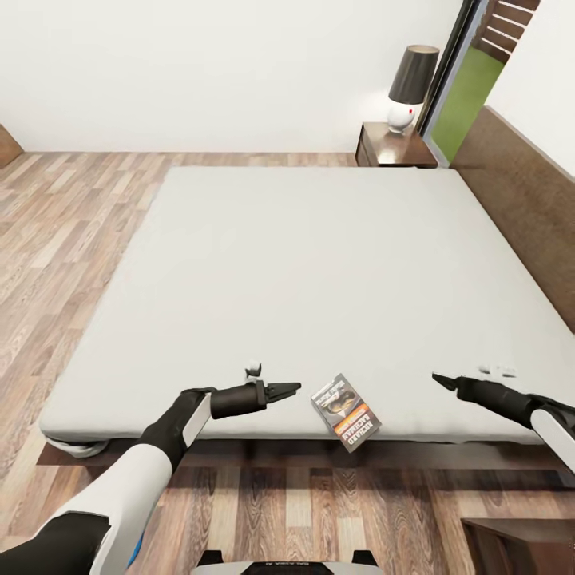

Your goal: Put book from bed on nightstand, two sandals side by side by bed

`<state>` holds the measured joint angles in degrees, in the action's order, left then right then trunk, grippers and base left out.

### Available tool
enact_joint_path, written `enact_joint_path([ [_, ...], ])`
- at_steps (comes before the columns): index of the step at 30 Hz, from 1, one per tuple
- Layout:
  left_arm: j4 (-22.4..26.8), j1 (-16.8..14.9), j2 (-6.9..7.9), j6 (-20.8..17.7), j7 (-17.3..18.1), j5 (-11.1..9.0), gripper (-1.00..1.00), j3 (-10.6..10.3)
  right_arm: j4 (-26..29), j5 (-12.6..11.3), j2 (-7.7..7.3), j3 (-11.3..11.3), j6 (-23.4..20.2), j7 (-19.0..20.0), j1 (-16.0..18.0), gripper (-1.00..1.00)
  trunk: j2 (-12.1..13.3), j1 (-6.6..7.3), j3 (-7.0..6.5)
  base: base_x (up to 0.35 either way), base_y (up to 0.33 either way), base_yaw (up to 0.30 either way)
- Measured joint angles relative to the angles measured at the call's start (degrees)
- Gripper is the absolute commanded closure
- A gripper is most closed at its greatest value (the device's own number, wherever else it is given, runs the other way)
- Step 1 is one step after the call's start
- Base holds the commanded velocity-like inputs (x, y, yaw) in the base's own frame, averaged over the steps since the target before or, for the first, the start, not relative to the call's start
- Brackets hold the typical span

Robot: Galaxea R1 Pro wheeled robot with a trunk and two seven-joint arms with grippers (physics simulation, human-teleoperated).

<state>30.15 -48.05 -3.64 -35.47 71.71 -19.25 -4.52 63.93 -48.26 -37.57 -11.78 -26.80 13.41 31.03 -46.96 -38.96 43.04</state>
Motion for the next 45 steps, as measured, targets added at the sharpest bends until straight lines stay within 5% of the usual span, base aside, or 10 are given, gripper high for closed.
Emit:
enact_joint_path([
  [3, -0.2, 0.0, -0.06, 0.1, -0.7, 0.0, -1.0, 0.0, -4.0, 0.2, -3.13, 0.0, -1.6, 1.5, -0.5, -1.0, 1.2, 0.66, -0.54, 0.0, 0.0, 0.0],
  [6, -0.2, 0.0, -0.07, 0.1, -0.9, 0.0, -1.0, 0.0, -5.8, 0.4, -3.99, -0.1, -2.0, 2.8, -2.8, -1.0, 2.4, 1.32, -1.08, 0.0, 0.0, 0.0],
  [15, -0.3, 0.0, -0.08, 0.2, -1.0, 0.0, -1.0, 0.0, -10.0, 0.8, -4.24, -0.2, -2.0, 9.6, -12.2, -1.0, 6.0, 3.3, -2.69, 0.0, 0.0, 0.0],
  [26, -3.6, 0.0, -1.01, 0.3, -1.8, 0.3, -1.0, 0.0, -11.2, 0.7, -4.05, -0.5, -2.0, 9.8, -12.6, -1.0, 10.4, 5.72, -4.68, 0.0, 0.0, 0.0],
  [32, -20.6, 0.7, -0.93, 12.5, -1.6, 6.0, -1.0, -0.3, -11.2, 0.7, -3.64, -0.7, -2.0, 9.8, -12.6, -1.0, 12.9, 7.04, -5.75, 0.0, 0.0, 0.0],
  [35, -27.7, 1.1, -0.48, 18.5, -1.5, 6.7, -1.0, -0.3, -11.1, 0.7, -3.6, -0.7, -2.1, 9.8, -12.6, -1.0, 14.1, 7.7, -6.29, 0.0, 0.0, 0.0],
  [45, -29.1, 5.4, -0.14, 23.6, -1.6, 6.9, -1.0, 0.0, -11.0, 0.7, -3.59, -1.0, -2.1, 9.9, -12.6, -1.0, 15.7, 8.58, -7.02, 0.0, 0.0, 0.0],
])
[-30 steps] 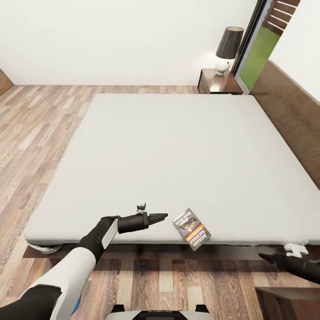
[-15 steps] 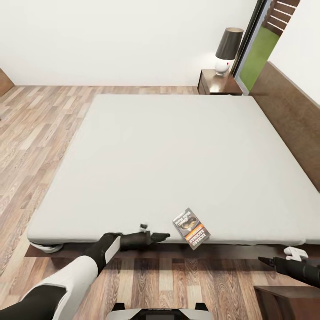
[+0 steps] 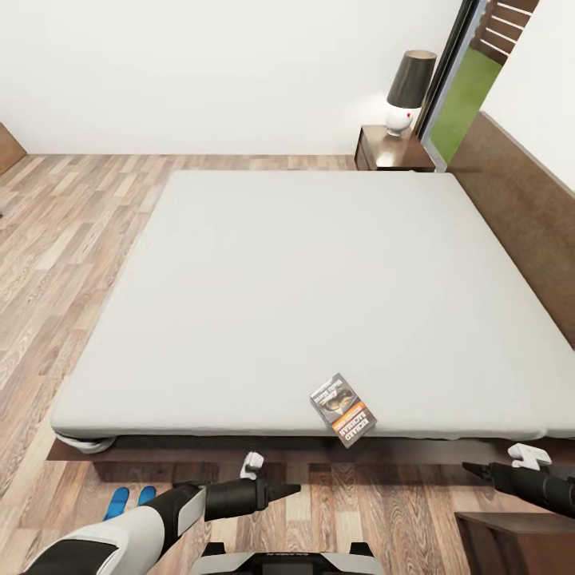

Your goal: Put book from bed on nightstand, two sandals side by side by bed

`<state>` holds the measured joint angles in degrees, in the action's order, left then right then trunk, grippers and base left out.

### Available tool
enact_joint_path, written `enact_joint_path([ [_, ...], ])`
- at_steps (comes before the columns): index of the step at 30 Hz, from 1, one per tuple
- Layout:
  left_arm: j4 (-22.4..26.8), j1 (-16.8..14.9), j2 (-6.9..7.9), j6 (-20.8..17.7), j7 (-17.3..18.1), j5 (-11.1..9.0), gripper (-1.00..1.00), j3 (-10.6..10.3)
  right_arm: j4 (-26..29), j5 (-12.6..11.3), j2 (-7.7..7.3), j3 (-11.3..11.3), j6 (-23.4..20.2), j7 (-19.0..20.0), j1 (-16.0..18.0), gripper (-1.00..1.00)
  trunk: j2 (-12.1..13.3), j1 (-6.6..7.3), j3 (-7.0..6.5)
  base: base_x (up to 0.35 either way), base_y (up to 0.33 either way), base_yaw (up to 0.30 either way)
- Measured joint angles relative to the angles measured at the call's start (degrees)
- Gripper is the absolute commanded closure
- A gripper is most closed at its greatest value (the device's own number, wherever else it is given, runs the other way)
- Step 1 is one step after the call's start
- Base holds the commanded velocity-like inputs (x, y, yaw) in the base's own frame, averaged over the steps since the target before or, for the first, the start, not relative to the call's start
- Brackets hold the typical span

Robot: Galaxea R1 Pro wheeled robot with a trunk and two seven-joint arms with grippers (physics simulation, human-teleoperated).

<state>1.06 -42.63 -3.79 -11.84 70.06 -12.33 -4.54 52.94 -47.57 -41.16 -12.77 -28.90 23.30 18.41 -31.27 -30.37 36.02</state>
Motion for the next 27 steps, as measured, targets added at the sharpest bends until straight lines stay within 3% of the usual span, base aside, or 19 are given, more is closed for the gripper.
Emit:
enact_joint_path([
  [3, 0.0, 0.1, -0.16, 0.9, -0.1, -0.1, -1.0, 0.0, 0.0, -0.1, 0.0, -1.1, 0.0, 0.0, 0.0, -1.0, 0.0, 0.0, 0.0, 0.0, 0.0, 0.0],
  [6, 0.2, 0.1, -1.18, 1.5, -1.3, -0.1, -1.0, 0.0, 0.4, -0.2, -0.01, -3.8, 0.0, 0.0, 0.0, -1.0, 0.0, 0.0, 0.0, 0.0, 0.0, 0.0],
  [10, 2.6, 0.1, -2.59, 1.4, -3.4, -0.4, -1.0, 0.2, 0.5, -0.3, 0.0, -4.5, 0.0, 0.0, 0.0, -1.0, 0.0, 0.0, 0.0, 0.0, 0.0, 0.0],
  [15, 4.8, 0.1, -3.53, 1.1, -2.8, -0.6, -1.0, 0.2, 0.5, -0.3, 0.0, -4.6, 0.0, 0.0, 0.0, -1.0, 0.0, 0.0, 0.0, 0.0, 0.0, 0.0],
  [23, 8.4, 0.1, -3.38, -2.7, -2.6, -0.6, -1.0, 0.4, 0.4, -0.4, 0.0, -4.9, 0.0, 0.0, 0.0, -1.0, 0.0, 0.0, 0.0, 0.0, 0.0, 0.0],
  [27, 11.9, 0.1, -2.26, -4.8, -2.2, -0.7, -1.0, 0.6, 0.3, -0.4, 0.06, -4.9, 0.0, 0.0, 0.0, -1.0, 0.0, 0.0, 0.0, 0.0, 0.0, 0.0],
])
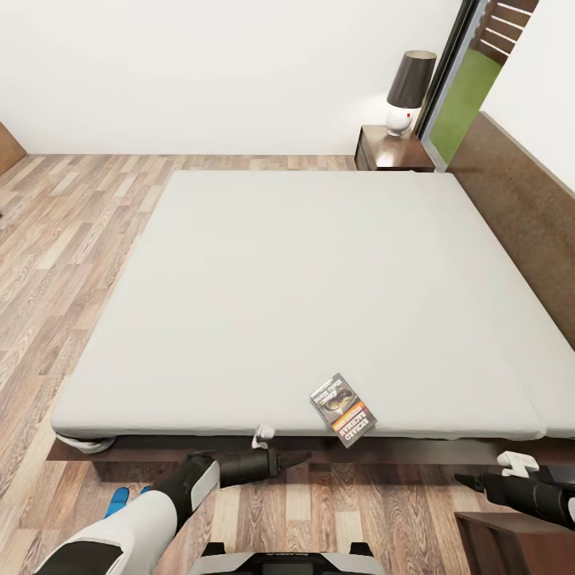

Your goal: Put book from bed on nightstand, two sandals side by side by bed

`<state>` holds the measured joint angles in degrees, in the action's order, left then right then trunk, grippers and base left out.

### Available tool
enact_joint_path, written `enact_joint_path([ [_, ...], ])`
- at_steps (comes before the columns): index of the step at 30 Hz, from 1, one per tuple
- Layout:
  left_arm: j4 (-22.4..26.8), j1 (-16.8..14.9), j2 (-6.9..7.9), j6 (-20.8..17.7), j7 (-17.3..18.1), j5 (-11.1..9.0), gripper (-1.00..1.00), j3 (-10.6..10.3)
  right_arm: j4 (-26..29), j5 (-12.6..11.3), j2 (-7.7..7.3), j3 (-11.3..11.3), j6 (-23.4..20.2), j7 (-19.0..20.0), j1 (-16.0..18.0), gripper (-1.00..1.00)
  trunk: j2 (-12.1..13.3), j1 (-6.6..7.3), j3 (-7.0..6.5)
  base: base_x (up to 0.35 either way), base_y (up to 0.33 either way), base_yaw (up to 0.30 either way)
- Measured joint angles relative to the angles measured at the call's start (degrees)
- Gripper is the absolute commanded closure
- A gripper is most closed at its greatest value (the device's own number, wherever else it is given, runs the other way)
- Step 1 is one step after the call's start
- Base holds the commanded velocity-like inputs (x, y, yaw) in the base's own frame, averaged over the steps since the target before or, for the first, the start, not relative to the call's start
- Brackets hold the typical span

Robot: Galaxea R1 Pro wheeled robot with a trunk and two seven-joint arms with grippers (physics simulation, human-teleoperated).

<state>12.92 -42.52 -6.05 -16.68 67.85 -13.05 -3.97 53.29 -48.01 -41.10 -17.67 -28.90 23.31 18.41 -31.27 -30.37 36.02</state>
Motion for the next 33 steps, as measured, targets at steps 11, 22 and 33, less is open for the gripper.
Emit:
enact_joint_path([
  [11, 1.7, 0.0, -0.06, -2.2, -1.5, -0.1, -1.0, -0.3, -0.2, 0.0, 0.1, 0.0, 0.0, 0.0, 0.0, -1.0, 0.0, 0.0, 0.0, 0.0, 0.0, 0.0],
  [22, 1.5, 0.0, 0.16, -2.2, -1.4, -0.2, -1.0, 1.3, -0.9, -0.1, 0.65, 0.0, 0.0, -0.1, 0.0, -1.0, 0.0, 0.0, 0.0, 0.0, 0.0, 0.0],
  [33, 1.5, 0.0, 0.13, -2.1, -1.3, -0.2, -1.0, 1.6, -4.8, -0.1, 0.91, 0.1, 0.0, -0.1, 0.0, -1.0, 0.0, 0.0, -0.04, 0.0, 0.0, -0.078],
])
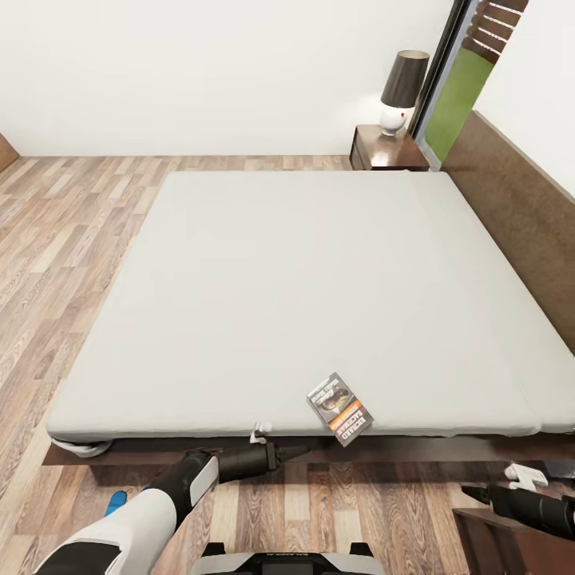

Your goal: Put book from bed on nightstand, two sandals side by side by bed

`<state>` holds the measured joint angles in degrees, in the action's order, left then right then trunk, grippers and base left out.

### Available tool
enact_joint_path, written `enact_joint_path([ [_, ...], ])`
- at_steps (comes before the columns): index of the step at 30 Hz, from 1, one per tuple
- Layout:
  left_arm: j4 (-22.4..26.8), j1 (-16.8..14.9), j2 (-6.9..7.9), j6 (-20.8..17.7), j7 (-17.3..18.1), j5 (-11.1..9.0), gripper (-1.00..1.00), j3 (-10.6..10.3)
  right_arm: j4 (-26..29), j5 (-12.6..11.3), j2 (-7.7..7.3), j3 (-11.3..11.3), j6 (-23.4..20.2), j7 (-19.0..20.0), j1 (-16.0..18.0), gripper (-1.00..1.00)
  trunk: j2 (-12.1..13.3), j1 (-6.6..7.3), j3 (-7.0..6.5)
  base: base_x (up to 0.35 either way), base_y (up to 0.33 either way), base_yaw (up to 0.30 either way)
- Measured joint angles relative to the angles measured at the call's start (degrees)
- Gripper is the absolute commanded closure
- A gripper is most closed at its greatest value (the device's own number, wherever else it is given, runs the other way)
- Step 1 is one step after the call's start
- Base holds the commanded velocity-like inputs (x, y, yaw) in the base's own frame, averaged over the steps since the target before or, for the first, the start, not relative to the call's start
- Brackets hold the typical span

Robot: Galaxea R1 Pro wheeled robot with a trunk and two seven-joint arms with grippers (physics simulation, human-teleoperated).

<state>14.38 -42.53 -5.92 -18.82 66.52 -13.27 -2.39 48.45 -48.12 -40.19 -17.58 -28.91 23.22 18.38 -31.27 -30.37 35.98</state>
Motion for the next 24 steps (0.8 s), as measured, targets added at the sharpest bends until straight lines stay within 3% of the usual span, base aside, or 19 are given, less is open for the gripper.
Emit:
enact_joint_path([
  [14, 0.0, 0.0, 0.0, 0.0, 0.0, 0.0, -1.0, 0.0, 0.0, 0.0, 0.0, 0.0, 0.0, 0.1, 0.0, -1.0, 0.0, 0.0, -0.13, 0.0, 0.0, -0.266],
  [24, -0.3, 0.0, -0.05, 0.1, -0.2, -0.1, -1.0, 0.0, 0.0, 0.0, 0.0, 0.0, 0.0, 0.1, 0.0, -1.0, 0.0, 0.0, -0.13, 0.0, 0.0, -0.058],
])
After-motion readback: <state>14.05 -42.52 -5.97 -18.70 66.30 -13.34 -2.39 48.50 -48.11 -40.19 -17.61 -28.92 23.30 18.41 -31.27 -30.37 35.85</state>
